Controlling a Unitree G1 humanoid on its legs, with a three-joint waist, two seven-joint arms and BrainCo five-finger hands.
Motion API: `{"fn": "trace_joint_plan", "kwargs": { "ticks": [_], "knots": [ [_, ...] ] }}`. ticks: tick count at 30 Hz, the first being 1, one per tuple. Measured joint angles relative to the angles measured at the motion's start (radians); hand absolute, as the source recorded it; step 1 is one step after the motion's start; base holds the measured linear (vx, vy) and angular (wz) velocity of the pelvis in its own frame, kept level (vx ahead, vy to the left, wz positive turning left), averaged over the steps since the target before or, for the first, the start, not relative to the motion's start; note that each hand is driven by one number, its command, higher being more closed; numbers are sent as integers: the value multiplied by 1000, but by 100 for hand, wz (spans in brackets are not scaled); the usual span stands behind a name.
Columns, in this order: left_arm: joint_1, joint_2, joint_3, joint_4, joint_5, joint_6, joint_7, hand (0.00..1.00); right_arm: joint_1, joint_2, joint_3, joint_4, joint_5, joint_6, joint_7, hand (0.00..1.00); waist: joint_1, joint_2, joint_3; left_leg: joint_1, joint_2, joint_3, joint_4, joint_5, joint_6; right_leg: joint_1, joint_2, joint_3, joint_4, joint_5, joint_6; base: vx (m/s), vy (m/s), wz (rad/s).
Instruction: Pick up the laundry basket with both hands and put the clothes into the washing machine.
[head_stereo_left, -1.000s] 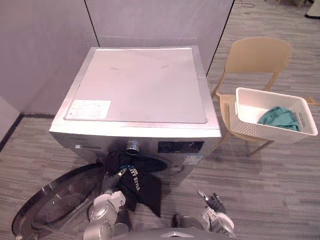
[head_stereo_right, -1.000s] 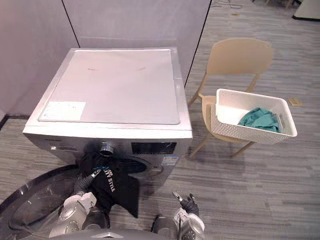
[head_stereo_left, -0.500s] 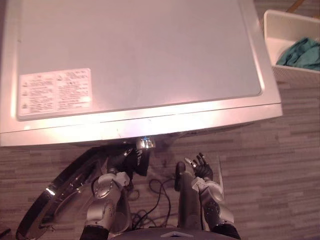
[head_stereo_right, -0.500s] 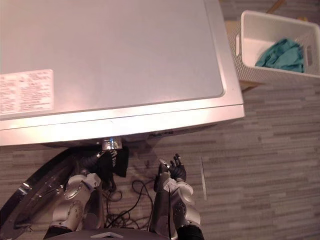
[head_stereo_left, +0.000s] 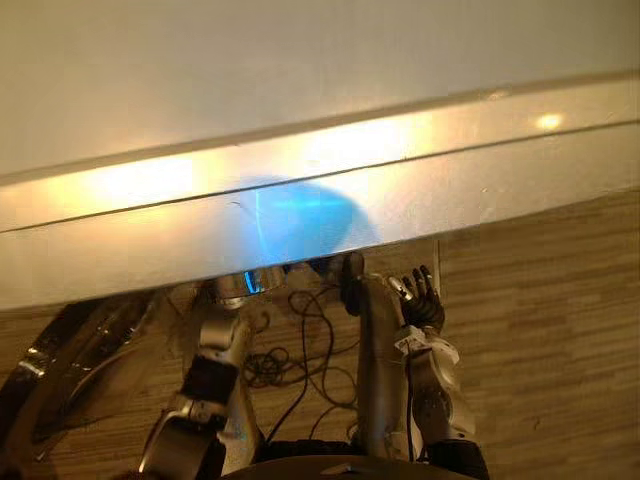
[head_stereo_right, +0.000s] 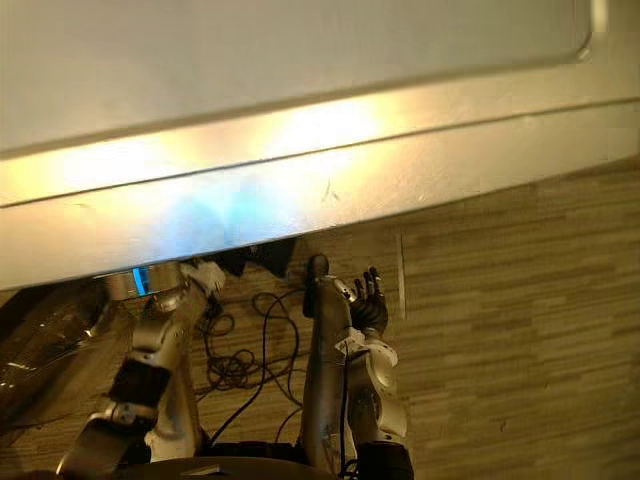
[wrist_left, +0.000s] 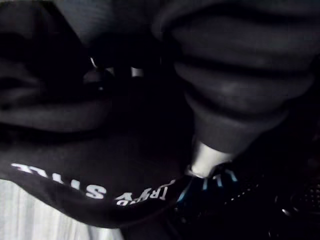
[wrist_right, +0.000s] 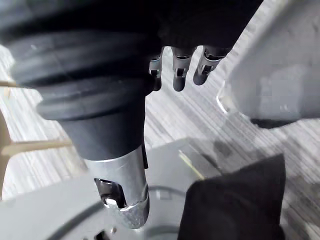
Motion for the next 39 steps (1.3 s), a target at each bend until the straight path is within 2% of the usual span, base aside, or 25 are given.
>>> {"fn": "trace_joint_plan", "kwargs": {
  "ticks": [2, 4, 8, 10, 13, 16, 20, 23, 24, 25, 26, 28, 30, 31, 33, 34, 35, 37, 38, 39],
  "knots": [
    [-97, 49, 59, 50, -25, -7, 36, 100, -1, 2, 0, 0, 23, -8, -4, 0, -2, -3, 3, -39, 21, 6, 23, -2, 0, -46, 21, 13, 10, 12, 1, -76, -59, -35],
    [-257, 159, 126, 164, -94, -16, 67, 100, -2, 4, 4, -1, 33, -26, -5, 0, -16, -12, 8, -87, 52, 12, 48, -4, 0, -99, 45, 23, 13, 30, -3, -79, -46, -38],
    [-549, 363, 183, 339, -171, -18, 72, 100, -1, 12, 3, 2, 55, -54, -2, 0, -51, -44, 26, -172, 93, 14, 86, -5, 3, -182, 82, 36, 13, 63, 0, -68, -20, -33],
    [-658, 414, 177, 378, -234, -18, 71, 100, -1, 12, 1, 7, 60, -62, -2, 0, -61, -44, 27, -205, 106, 8, 106, -7, 7, -206, 92, 35, 12, 74, 1, -35, 27, -20],
    [-752, 417, 167, 390, -293, -65, 65, 100, -1, 13, -5, 22, 62, -68, 3, 0, -68, -53, 31, -224, 108, -2, 129, -7, 7, -220, 92, 36, 27, 76, 3, -21, 45, -3],
    [-814, 419, 117, 434, -372, -66, 86, 100, -1, 10, -12, 47, 90, -81, 4, 0, -62, -63, 35, -225, 107, 2, 137, -7, 8, -225, 94, 38, 35, 85, 1, -40, 21, 3],
    [-864, 446, 45, 434, -404, -91, 118, 100, 10, 4, -41, 83, 112, -78, 6, 0, -62, -75, 37, -234, 107, 25, 154, -5, 24, -249, 93, 64, 38, 111, 3, -58, 51, -10],
    [-887, 478, -37, 433, -271, -90, 178, 100, 57, 0, -47, 71, 112, -79, 11, 0, -67, -75, 37, -253, 107, 23, 168, 1, 37, -262, 92, 68, 35, 132, 2, -45, 69, -5],
    [-896, 485, -75, 429, -150, -73, 225, 100, 80, -1, -47, 60, 113, -82, 20, 0, -67, -75, 37, -259, 106, 24, 168, 4, 42, -267, 91, 68, 30, 139, 2, -56, 72, -2],
    [-897, 510, -154, 391, 105, -11, 293, 100, 104, -1, -47, 47, 130, -91, 29, 0, -68, -75, 37, -266, 103, 25, 164, 7, 47, -272, 87, 68, 19, 150, -1, -48, 60, -2],
    [-897, 514, -169, 382, 149, -1, 301, 100, 107, -2, -47, 47, 132, -93, 30, 0, -68, -75, 37, -267, 102, 26, 163, 8, 48, -272, 86, 67, 17, 152, -2, -57, 72, -4],
    [-898, 518, -201, 341, 472, 52, 298, 100, 108, -10, -35, 48, 139, -112, 53, 0, -73, -75, 37, -268, 99, 32, 156, 12, 55, -272, 71, 55, -8, 165, -17, -48, 67, -7],
    [-898, 500, -159, 346, 510, 49, 290, 100, 107, -12, -23, 46, 142, -116, 59, 0, -75, -75, 37, -268, 99, 38, 145, 20, 58, -269, 64, 39, -34, 181, -26, -43, 49, -10],
    [-899, 467, -106, 390, 471, 35, 290, 0, 106, -12, -11, 46, 150, -116, 62, 0, -78, -75, 37, -268, 103, 38, 138, 23, 59, -261, 61, 27, -56, 195, -24, -39, 50, -10],
    [-905, 408, -54, 502, 334, 14, 277, 0, 105, -10, 8, 45, 150, -117, 61, 0, -86, -75, 36, -268, 103, 36, 123, 27, 53, -249, 59, 14, -84, 201, -21, -22, 47, -4],
    [-907, 395, -54, 541, 225, -3, 265, 0, 104, -11, 10, 44, 149, -116, 55, 0, -86, -75, 36, -268, 103, 36, 119, 29, 53, -247, 58, 12, -92, 206, -20, -12, 54, 1],
    [-906, 361, -55, 618, -20, -14, 232, 0, 102, -11, 10, 45, 149, -114, 41, 0, -84, -75, 36, -268, 101, 39, 111, 32, 54, -246, 57, 11, -102, 215, -16, -2, 43, 0],
    [-903, 336, -54, 660, -287, -19, 206, 0, 96, -13, 10, 45, 146, -104, 26, 0, -86, -75, 36, -268, 100, 40, 111, 36, 60, -246, 57, 12, -103, 225, -11, 15, 43, -1],
    [-902, 329, -50, 660, -352, -20, 181, 0, 96, -11, 9, 45, 141, -101, 16, 0, -88, -75, 36, -268, 101, 40, 112, 36, 61, -246, 57, 11, -100, 226, -10, 26, 36, -3],
    [-902, 329, -43, 657, -356, -20, 164, 0, 96, -11, 9, 45, 136, -99, 14, 0, -90, -75, 36, -268, 101, 40, 112, 36, 61, -246, 57, 10, -97, 229, -7, 33, 32, -2]
  ]
}}
